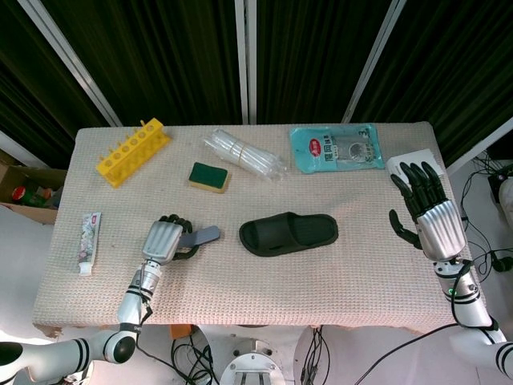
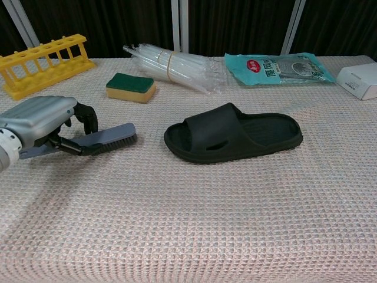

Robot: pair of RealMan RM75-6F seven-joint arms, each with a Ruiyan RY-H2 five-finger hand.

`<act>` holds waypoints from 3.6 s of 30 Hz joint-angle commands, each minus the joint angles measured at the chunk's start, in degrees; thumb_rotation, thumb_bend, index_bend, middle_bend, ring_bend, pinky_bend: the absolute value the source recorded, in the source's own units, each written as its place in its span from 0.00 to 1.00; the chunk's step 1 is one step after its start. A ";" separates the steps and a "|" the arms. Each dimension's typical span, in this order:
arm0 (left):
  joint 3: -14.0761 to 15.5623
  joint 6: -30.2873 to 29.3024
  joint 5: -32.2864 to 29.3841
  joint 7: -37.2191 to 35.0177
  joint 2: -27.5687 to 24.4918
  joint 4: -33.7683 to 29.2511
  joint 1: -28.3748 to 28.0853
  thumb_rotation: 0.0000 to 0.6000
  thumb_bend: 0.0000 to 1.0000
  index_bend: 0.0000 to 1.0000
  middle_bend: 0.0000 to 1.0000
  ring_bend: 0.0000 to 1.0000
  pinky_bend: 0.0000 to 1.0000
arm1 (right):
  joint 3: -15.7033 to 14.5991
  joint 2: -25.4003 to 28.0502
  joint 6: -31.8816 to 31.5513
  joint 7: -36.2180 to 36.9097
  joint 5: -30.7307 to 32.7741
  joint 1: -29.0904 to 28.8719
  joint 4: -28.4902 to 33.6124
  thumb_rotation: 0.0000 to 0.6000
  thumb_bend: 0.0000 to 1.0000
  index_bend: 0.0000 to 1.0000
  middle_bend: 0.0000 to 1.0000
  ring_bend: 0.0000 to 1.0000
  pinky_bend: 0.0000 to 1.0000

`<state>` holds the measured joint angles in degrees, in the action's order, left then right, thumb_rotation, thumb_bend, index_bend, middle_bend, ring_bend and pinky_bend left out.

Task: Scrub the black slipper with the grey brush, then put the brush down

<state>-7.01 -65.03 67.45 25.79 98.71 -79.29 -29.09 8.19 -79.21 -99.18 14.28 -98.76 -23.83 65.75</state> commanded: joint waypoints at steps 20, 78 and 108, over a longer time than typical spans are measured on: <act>-0.35 0.30 0.18 -2.30 -0.48 -1.00 -0.04 1.00 0.35 0.55 0.54 0.38 0.45 | -0.14 0.36 0.44 -0.10 0.26 0.22 0.05 1.00 0.48 0.00 0.00 0.00 0.00; -7.49 2.75 1.04 -33.78 -12.39 -12.04 0.43 1.00 0.42 0.70 0.70 0.66 0.64 | -7.02 7.67 22.32 -10.43 2.61 -2.40 9.41 1.00 0.48 0.01 0.01 0.00 0.00; -9.95 10.55 -7.09 -36.92 -13.93 -16.14 -3.75 1.00 0.42 0.70 0.70 0.66 0.64 | -13.14 -4.93 39.57 -19.23 0.20 -8.71 -0.02 1.00 0.80 0.00 0.00 0.00 0.00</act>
<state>-16.66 -54.85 61.13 -11.75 84.70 -95.20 -32.34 -4.71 -83.44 -59.23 -5.49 -98.11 -32.40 66.48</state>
